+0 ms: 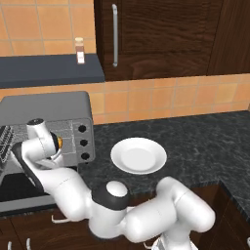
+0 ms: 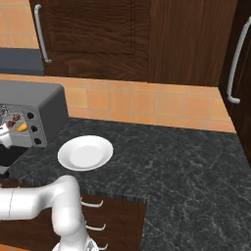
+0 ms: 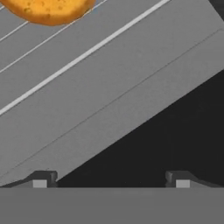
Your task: Pick up the kebab skewer and baguette bread, and place them inside the toaster oven. Close the toaster oven door and start by setting the timer.
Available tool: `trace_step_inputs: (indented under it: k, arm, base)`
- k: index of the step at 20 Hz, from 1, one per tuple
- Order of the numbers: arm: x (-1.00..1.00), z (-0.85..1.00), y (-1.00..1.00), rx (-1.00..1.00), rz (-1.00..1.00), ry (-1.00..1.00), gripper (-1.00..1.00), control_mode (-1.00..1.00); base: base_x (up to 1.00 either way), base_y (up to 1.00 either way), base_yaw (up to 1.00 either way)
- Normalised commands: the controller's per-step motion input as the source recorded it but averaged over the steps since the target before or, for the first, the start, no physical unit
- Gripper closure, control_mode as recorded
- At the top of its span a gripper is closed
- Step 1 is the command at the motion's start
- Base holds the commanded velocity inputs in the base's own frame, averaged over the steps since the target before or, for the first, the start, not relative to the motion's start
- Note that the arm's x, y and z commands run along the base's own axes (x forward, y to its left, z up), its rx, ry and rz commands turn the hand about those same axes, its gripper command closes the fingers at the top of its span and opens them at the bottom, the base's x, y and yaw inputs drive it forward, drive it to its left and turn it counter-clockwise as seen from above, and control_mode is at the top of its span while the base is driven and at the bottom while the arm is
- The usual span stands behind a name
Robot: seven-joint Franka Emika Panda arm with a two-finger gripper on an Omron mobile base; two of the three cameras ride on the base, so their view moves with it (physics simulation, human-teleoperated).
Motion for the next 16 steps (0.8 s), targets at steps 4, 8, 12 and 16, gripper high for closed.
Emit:
trace_step_inputs:
  k: [4, 8, 12, 16]
  arm:
    - [-0.88, 0.00, 0.20, 0.08, 0.00, 0.00, -1.00, -1.00]
    - [-0.91, 0.00, 0.40, 0.06, 0.08, 0.00, -1.00, -1.00]
    - [-0.87, 0.00, 0.44, 0.06, 0.24, 0.00, -1.00, -1.00]
    - [-0.83, -0.01, 0.26, 0.09, 0.31, 0.00, -1.00, -1.00]
  base:
    - [0.00, 0.00, 0.00]
    - [0.00, 0.00, 0.00]
    - [0.00, 0.00, 0.00]
    - [0.00, 0.00, 0.00]
